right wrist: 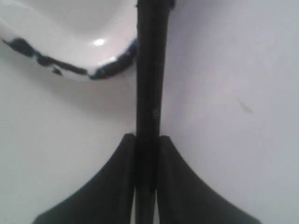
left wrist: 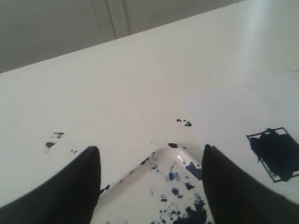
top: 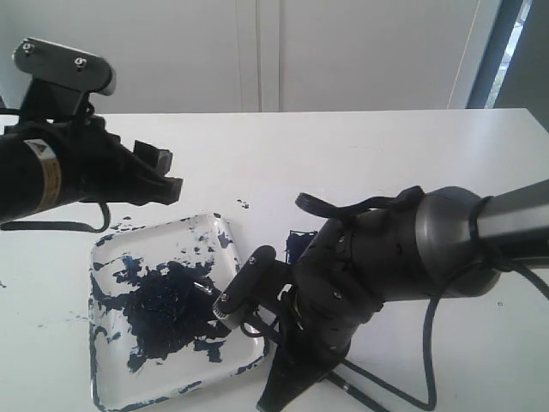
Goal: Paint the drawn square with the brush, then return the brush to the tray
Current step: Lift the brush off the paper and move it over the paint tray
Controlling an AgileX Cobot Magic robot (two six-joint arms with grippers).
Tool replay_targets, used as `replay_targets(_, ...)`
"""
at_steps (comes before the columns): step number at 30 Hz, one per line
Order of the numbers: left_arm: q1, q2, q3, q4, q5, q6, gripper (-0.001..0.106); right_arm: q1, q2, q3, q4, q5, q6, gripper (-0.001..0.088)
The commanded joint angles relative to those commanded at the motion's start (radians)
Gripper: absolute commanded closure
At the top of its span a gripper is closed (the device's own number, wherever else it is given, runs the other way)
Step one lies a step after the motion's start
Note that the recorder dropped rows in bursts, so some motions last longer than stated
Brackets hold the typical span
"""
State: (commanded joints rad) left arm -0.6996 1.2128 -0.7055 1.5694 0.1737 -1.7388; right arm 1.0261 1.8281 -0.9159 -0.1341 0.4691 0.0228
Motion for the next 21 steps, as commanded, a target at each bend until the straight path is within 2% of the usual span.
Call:
replay_targets(3, 0.000, -0.042, 0.038, -0.028, 0.041, 0.004, 0.039, 0.002, 0.000, 0.000, 0.006, -0.020, 0.016, 0.0864)
replay_targets(5, 0.000, -0.067, 0.058, -0.058, 0.067, 0.011, 0.039, 0.002, 0.000, 0.000, 0.006, -0.022, 0.042, 0.0831)
replay_targets(9, 0.000, -0.112, 0.098, -0.124, 0.122, 0.020, 0.039, 0.002, 0.000, 0.000, 0.006, -0.022, 0.060, 0.0652)
replay_targets(13, 0.000, -0.146, 0.117, -0.191, 0.193, 0.088, 0.039, 0.002, 0.000, 0.000, 0.006, -0.022, 0.070, 0.0482)
replay_targets(16, 0.000, -0.172, 0.125, -0.291, 0.260, 0.180, 0.039, 0.002, -0.002, 0.000, 0.006, -0.022, 0.088, 0.0434)
replay_targets(21, 0.000, -0.208, 0.125, -0.428, 0.369, 0.327, 0.044, 0.002, -0.044, 0.000, 0.006, -0.034, 0.106, 0.0426)
